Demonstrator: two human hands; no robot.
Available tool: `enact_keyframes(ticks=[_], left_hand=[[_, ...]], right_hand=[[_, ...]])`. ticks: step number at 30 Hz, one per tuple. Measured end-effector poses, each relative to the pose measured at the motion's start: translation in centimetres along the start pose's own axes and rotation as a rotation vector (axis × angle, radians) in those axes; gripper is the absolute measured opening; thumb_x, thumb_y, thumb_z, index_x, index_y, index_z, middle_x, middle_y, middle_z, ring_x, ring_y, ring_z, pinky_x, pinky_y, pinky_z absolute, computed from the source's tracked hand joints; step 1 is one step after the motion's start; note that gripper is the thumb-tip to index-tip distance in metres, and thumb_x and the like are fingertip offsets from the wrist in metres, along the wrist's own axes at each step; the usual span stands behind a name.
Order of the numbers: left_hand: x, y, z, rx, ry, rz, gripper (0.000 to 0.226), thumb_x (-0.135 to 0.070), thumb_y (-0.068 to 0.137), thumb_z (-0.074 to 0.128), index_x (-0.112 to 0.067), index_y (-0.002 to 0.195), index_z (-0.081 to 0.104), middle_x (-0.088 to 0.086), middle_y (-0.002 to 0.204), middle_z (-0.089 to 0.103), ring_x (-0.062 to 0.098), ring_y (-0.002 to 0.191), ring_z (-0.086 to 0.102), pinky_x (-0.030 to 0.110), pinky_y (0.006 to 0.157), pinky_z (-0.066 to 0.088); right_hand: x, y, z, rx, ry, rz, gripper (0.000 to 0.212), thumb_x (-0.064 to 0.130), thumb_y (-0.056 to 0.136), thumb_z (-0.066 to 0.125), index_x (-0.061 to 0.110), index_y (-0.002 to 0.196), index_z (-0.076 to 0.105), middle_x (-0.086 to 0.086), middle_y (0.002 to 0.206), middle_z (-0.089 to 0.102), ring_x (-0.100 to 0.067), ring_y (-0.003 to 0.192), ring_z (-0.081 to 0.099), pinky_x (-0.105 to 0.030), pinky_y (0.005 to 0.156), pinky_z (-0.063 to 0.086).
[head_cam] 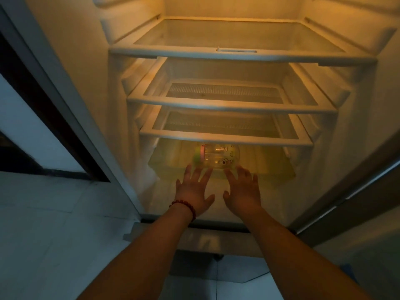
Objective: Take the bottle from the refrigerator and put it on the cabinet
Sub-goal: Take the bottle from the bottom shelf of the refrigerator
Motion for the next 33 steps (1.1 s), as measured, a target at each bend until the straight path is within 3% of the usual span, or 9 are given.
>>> enact_keyframes(ticks=[7, 15, 33], left_hand=[[-0.4, -2.1, 0.7, -0.026, 0.007, -0.033, 0.080, -0.058, 0.083, 0.043, -0.035, 0.144, -0.003, -0.004, 0.156, -0.003, 0.027, 0.141, -0.017, 0.057, 0.107, 0.024], [-0.5, -5.0, 1.0, -0.031, 0.033, -0.031, 0.080, -0.058, 0.082, 0.042, -0.035, 0.144, -0.001, -0.004, 0.155, 0.002, 0.029, 0.142, -0.011, 0.056, 0.103, 0.031], [-0.6, -12.7, 1.8, 0.034, -0.016, 0.061, 0.081, -0.055, 0.081, 0.044, -0.036, 0.143, -0.005, -0.007, 0.155, -0.001, 0.028, 0.141, -0.013, 0.059, 0.108, 0.023]], right_hand=[[0.2, -2.4, 0.3, -0.037, 0.019, -0.036, 0.073, 0.034, 0.087, 0.054, 0.029, 0.148, 0.015, -0.011, 0.155, 0.018, -0.028, 0.144, 0.011, -0.049, 0.115, 0.001], [1.0, -5.6, -0.6, -0.058, 0.022, -0.036, 0.071, 0.031, 0.083, 0.056, 0.028, 0.146, 0.024, -0.010, 0.151, 0.027, -0.028, 0.140, 0.021, -0.049, 0.114, 0.012], [3.0, -13.7, -1.7, 0.055, 0.082, 0.028, 0.067, 0.027, 0.087, 0.050, 0.028, 0.146, 0.020, -0.010, 0.153, 0.021, -0.026, 0.142, 0.014, -0.045, 0.116, 0.007]])
Point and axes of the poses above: each hand's wrist, its own y-axis towards the middle knuckle, its own z-axis out of the palm, x = y × z, the point moved 6 cm from there along y, towards the middle knuckle
